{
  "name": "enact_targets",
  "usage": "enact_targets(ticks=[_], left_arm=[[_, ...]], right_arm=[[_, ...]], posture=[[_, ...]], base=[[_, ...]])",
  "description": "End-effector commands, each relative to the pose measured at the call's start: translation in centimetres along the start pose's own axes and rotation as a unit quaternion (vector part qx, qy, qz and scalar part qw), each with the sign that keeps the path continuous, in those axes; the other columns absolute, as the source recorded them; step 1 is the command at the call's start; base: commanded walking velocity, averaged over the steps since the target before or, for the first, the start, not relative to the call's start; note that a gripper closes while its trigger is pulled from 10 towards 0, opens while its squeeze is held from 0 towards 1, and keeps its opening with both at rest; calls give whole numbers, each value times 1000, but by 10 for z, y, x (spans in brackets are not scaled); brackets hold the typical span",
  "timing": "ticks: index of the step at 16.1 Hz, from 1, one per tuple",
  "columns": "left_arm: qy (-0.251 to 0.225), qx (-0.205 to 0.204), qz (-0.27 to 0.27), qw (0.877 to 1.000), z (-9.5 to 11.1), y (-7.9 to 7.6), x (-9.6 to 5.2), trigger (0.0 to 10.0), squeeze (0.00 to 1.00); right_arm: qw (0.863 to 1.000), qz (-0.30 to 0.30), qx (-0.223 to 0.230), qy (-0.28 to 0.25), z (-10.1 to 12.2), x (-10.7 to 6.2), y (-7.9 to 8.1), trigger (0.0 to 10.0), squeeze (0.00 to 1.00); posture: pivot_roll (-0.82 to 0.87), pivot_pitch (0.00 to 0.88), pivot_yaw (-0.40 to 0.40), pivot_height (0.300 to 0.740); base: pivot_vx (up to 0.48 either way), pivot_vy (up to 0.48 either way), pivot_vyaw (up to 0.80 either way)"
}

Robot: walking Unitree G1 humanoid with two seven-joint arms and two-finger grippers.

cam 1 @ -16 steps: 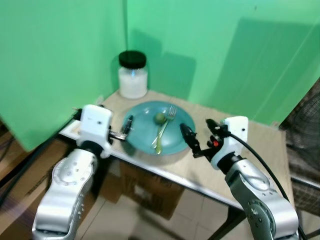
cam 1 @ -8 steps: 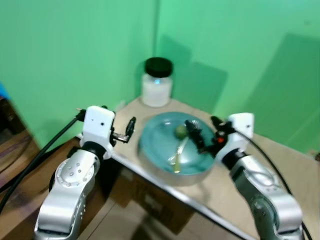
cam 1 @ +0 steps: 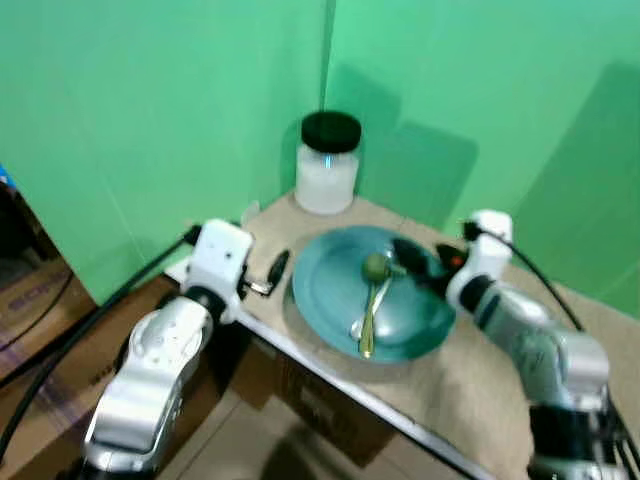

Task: Setting the table

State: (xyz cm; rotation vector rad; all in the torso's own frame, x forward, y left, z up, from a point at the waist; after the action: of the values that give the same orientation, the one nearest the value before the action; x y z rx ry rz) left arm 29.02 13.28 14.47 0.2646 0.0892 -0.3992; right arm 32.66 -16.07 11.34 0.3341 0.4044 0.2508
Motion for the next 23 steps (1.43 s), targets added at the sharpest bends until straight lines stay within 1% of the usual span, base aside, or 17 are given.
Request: enact_targets(ticks=[1, 2, 6, 7, 8, 9, 10, 12, 13, 14, 15, 16, 17, 18, 19, 21, 23], left_arm=[[-6, 8, -24, 1000, 2, -7, 4, 10000, 0], [-8, 7, -54, 998, 1, -14, 6, 10000, 0], [10, 22, -132, 991, -11, -29, 8, 10000, 0], [22, 34, -155, 987, -18, -31, 7, 10000, 0], [33, 40, -163, 985, -24, -32, 8, 10000, 0], [36, 44, -166, 985, -26, -33, 8, 10000, 0], [44, 54, -171, 983, -32, -32, 9, 10000, 0], [49, 63, -170, 982, -37, -31, 11, 10000, 0], [48, 64, -170, 982, -37, -31, 12, 10000, 0], [47, 64, -168, 983, -37, -31, 12, 10000, 0], [44, 64, -166, 983, -37, -30, 13, 10000, 0], [38, 65, -161, 984, -35, -29, 16, 10000, 0], [36, 67, -158, 985, -34, -28, 17, 10000, 0], [34, 69, -155, 985, -33, -27, 18, 10000, 0], [30, 70, -153, 985, -32, -27, 20, 10000, 0], [26, 68, -154, 985, -32, -29, 21, 10000, 0], [25, 67, -156, 985, -32, -30, 20, 10000, 0]], right_arm=[[1000, -13, 13, 5, 3, -1, -11, 10000, 1000], [999, -32, 27, 13, 8, 1, -24, 10000, 1000], [997, -61, 37, 33, 14, 0, -44, 10000, 1000], [994, -71, 45, 67, 10, -4, -53, 10000, 0], [992, -66, 60, 89, 6, -8, -57, 10000, 0], [992, -59, 68, 94, 5, -9, -58, 10000, 0], [989, -45, 81, 118, -2, -12, -57, 10000, 0], [986, -21, 94, 132, -7, -14, -51, 10000, 0], [984, -8, 105, 141, -10, -15, -47, 9569, 0], [984, -4, 109, 144, -11, -16, -45, 8745, 0], [982, 3, 117, 149, -12, -16, -44, 6784, 0], [979, 13, 130, 157, -15, -16, -42, 4196, 0], [977, 14, 136, 160, -17, -16, -41, 3882, 0], [976, 15, 143, 165, -19, -16, -41, 1686, 0], [971, 18, 166, 173, -25, -14, -40, 0, 0], [959, 20, 222, 178, -35, -14, -42, 0, 0], [954, 20, 236, 183, -41, -14, -43, 0, 0]], posture=[[32, 0, -64, 740], [22, 0, -75, 740], [4, 0, -82, 740], [1, 0, -87, 740], [0, 0, -87, 740], [0, 0, -87, 740], [-2, 0, -87, 740], [-7, 0, -84, 740], [-11, 0, -83, 740], [-12, 0, -83, 740], [-12, 0, -83, 740], [-12, 0, -85, 740], [-11, 0, -86, 740], [-11, 0, -86, 740], [-7, 0, -90, 740], [2, 0, -98, 740], [7, 0, -105, 740]], base=[[0, 0, 0], [0, 0, 0], [0, 0, 0], [0, 0, 0], [0, 0, 0], [0, 0, 0], [0, 0, 0], [0, 0, 0], [0, 0, 0], [0, 0, 0], [0, 0, 0], [0, 0, 0], [0, 0, 0], [0, 0, 0], [0, 0, 0], [0, 0, 0], [0, 0, 0]])
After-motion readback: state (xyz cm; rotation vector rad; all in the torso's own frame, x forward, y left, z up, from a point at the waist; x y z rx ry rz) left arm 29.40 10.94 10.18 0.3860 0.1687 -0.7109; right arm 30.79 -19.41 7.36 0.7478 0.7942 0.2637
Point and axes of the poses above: a point about 5 cm out from each wrist's last joint towards the gripper, its own x axis pointing out of the wrist towards the gripper, its own z axis along the axis of the wrist's last joint, y = z × x, the point moved 3 cm from there along x, pointing out of the wrist towards the gripper
